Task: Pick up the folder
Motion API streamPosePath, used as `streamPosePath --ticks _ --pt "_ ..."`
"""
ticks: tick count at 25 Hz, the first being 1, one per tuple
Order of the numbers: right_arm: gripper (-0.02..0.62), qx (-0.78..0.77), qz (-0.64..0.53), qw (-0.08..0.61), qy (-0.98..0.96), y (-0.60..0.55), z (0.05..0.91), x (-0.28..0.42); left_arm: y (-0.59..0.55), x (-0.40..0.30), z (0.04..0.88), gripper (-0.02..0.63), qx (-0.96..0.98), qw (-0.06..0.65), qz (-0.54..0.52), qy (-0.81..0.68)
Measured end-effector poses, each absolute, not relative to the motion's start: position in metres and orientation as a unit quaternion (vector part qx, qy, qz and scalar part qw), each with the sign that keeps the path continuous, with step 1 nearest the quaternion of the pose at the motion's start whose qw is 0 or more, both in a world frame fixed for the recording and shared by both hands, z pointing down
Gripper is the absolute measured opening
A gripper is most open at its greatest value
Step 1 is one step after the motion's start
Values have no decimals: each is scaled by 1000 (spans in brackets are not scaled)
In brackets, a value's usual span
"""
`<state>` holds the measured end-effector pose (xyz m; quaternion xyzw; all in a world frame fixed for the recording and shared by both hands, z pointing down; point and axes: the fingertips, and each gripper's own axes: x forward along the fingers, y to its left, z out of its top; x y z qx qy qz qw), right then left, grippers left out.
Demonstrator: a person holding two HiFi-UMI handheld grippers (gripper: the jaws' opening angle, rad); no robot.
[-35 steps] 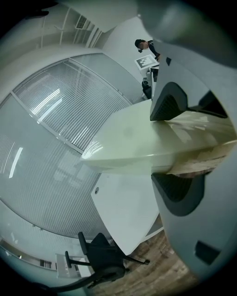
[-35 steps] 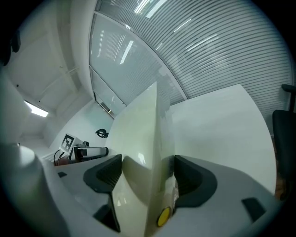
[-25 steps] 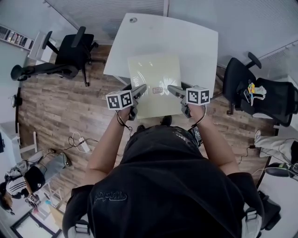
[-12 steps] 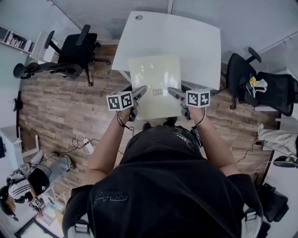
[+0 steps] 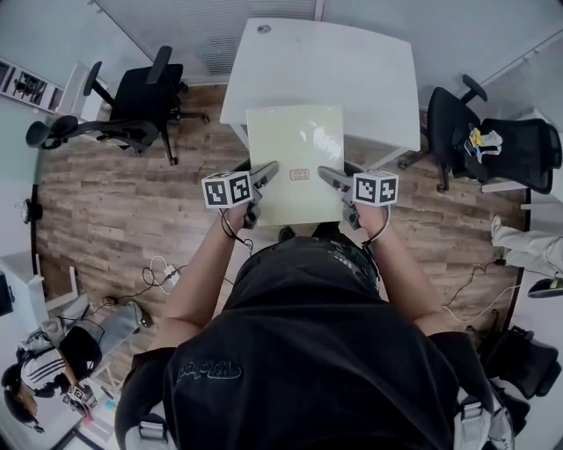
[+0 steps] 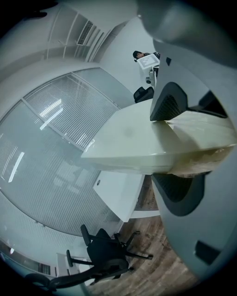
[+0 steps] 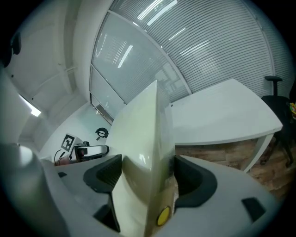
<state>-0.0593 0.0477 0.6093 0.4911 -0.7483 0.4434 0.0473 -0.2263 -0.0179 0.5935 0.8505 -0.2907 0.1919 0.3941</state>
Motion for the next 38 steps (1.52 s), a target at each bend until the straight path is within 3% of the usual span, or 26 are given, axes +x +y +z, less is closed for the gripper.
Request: streamPosePath --ticks 6,38 --pt "353 504 443 47 -740 81 612 -79 8 -242 597 364 855 396 193 -274" --pt "351 473 446 63 -757 230 614 -42 167 -208 597 364 846 395 184 -308"
